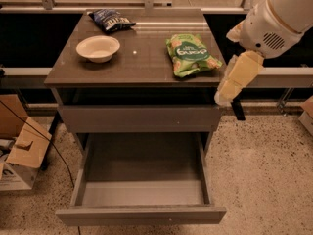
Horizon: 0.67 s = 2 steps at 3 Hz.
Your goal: Place green rice chip bag into middle drawer
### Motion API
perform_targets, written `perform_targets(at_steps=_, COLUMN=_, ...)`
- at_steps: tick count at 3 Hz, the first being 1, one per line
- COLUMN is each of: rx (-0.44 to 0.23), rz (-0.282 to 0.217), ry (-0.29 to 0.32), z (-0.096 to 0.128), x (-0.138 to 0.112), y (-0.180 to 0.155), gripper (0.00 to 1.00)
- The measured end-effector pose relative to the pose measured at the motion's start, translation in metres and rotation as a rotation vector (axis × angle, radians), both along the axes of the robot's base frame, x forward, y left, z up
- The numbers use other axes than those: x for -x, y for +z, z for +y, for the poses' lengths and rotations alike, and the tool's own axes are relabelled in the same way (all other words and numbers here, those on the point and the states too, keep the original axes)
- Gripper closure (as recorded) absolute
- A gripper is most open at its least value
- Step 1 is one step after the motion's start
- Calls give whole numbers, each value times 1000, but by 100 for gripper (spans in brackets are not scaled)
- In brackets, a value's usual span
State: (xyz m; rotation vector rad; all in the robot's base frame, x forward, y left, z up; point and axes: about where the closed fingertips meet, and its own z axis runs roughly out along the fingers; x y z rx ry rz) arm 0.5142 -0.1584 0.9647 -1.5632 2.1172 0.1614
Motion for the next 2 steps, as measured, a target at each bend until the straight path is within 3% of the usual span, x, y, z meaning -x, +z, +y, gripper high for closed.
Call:
perform_targets(at_steps=1, rx=-28, rz=-1, ry=1, z=10, x=-30, y=-1, gripper=0)
perform_targets(at_steps=2, rx=-29, rz=-2, ry=2, z=11, x=-31, y=0, gripper=0)
